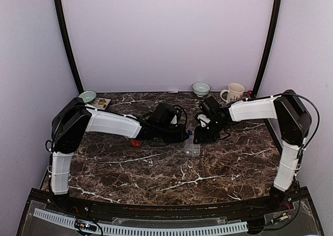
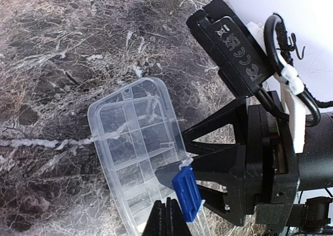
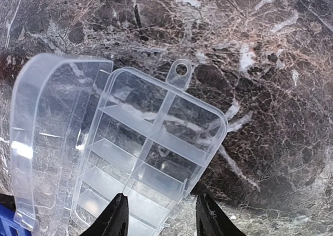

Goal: Sort the pills into containers
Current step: Close the pill container at the center of the board.

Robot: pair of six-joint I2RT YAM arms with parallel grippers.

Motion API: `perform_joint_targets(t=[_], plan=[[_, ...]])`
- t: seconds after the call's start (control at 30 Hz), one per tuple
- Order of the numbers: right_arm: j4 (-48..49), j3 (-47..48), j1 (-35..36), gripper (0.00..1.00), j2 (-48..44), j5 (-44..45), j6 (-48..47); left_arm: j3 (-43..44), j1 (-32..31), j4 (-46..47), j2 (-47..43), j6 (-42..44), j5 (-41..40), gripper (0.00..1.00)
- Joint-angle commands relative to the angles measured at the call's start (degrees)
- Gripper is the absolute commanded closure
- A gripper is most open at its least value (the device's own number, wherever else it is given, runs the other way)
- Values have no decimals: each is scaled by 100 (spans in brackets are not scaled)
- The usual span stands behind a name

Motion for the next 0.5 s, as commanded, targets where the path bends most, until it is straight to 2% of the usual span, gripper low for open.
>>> perform_joint_targets(t=[0.0, 0.47], plan=[[102, -69, -60, 56, -153, -14, 72, 217, -31, -165, 47, 133, 87, 99], [203, -195, -175, 55, -400, -75, 121, 532, -40, -396, 252, 195, 185, 99]])
